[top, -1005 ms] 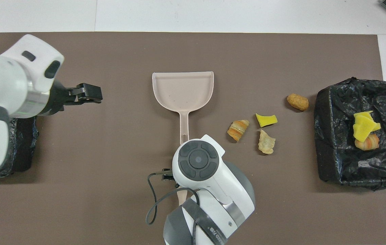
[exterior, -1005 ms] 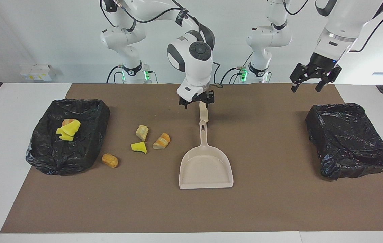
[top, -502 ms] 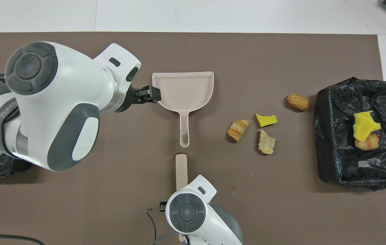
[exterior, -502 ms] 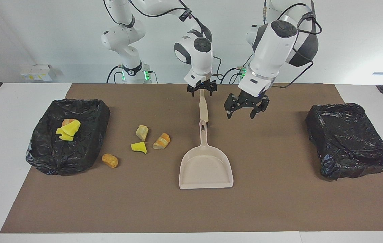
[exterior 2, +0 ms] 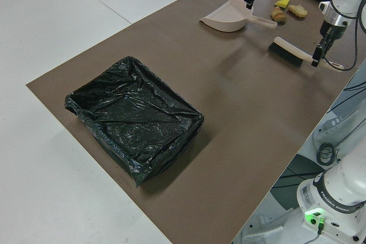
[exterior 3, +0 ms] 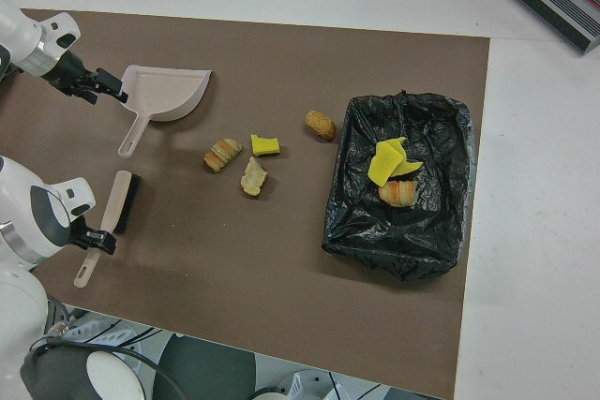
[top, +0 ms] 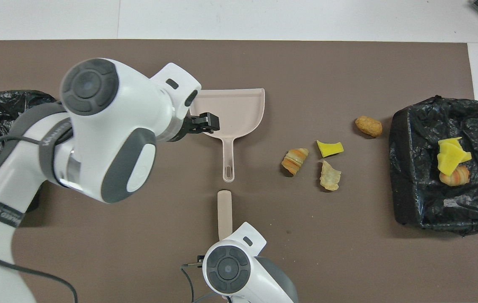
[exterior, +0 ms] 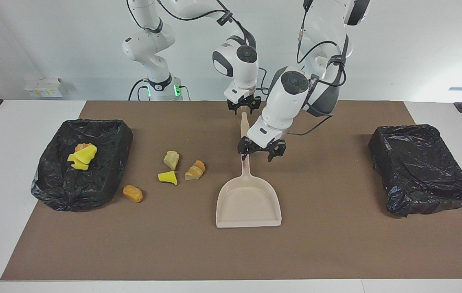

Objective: Sweep and dump trash in bin

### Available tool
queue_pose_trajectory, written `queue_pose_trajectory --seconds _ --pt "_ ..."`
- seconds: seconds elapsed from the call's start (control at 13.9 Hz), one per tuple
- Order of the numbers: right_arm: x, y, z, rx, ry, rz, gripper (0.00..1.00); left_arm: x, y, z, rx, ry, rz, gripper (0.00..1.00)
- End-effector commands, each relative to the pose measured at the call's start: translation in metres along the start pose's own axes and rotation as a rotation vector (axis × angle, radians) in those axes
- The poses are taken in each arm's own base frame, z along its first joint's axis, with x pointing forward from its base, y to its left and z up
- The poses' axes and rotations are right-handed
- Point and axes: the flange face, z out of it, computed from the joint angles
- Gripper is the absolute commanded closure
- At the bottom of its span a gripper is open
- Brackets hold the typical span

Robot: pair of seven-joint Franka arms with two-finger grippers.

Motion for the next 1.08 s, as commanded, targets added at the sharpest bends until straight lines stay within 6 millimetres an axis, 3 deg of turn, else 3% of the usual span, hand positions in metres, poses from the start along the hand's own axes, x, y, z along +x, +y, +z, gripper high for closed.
queue_pose_trajectory --seconds 0.0,0.07,0.29,0.43,0.65,0.72,0.86,0.93,1.0 --pt "-0.004 0.002 -0.005 0.017 -0.001 0.029 0.93 -0.009 0.005 0.012 0.010 -0.023 0.008 0.00" --pt "-0.004 0.002 -0.007 0.019 0.001 0.027 1.00 -0.014 0.006 0.021 0.017 -0.036 0.015 0.00" --pt "-0.001 0.010 -0.019 0.011 -0.007 0.070 1.00 -0.025 0.006 0.042 0.036 -0.066 0.023 0.00" --pt "0.006 0.030 -0.037 -0.008 -0.025 0.107 1.00 -0.033 0.021 0.080 0.051 -0.088 0.045 0.00" --pt "0.020 0.066 -0.058 -0.039 -0.061 0.174 1.00 -0.030 0.020 0.079 0.054 -0.087 0.044 0.00" --pt "0.025 0.081 -0.067 -0.046 -0.070 0.190 1.00 -0.030 0.020 0.079 0.055 -0.087 0.045 0.05" --pt "0.036 0.110 -0.084 -0.064 -0.077 0.197 1.00 -0.031 0.019 0.079 0.063 -0.100 0.047 0.80" --pt "0.040 0.122 -0.089 -0.067 -0.084 0.191 1.00 -0.032 0.020 0.079 0.065 -0.103 0.048 1.00" --pt "0.048 0.140 -0.094 -0.075 -0.091 0.192 1.00 -0.032 0.020 0.078 0.068 -0.099 0.052 1.00"
